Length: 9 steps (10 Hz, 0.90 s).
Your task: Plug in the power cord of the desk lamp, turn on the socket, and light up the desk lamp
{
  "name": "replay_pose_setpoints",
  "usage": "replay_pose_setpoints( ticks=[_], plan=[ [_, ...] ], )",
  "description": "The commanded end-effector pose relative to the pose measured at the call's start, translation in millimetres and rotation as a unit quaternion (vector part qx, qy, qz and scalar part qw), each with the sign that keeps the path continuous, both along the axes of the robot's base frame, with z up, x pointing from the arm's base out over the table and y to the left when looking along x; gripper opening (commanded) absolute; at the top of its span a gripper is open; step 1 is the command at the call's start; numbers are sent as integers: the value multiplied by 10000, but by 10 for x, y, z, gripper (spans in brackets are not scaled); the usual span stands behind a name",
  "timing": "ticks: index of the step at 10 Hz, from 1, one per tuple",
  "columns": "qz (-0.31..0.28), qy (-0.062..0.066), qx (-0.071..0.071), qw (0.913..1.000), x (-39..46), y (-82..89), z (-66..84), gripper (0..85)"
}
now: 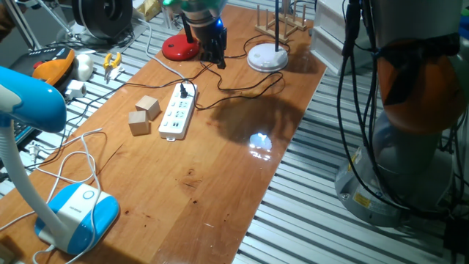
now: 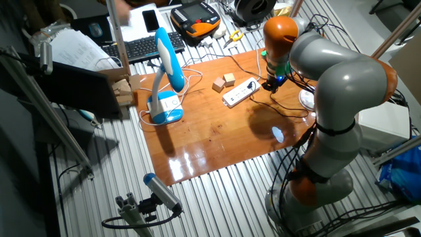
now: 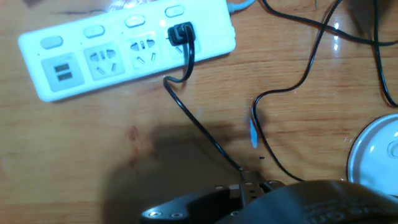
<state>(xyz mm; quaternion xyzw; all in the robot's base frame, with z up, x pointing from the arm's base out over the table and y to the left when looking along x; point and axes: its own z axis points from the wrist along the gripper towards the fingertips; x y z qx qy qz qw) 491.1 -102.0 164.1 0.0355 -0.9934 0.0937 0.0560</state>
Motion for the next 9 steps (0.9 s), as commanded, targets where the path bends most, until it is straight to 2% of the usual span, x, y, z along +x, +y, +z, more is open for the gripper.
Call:
replay_pose_setpoints(
  ticks=[1, 4, 9],
  plan=[
    [17, -11, -4, 10000, -3, 4, -13, 0],
    [68, -33, 31, 10000, 12, 8, -29, 0],
    [14, -74, -13, 10000, -71, 63, -96, 0]
  ],
)
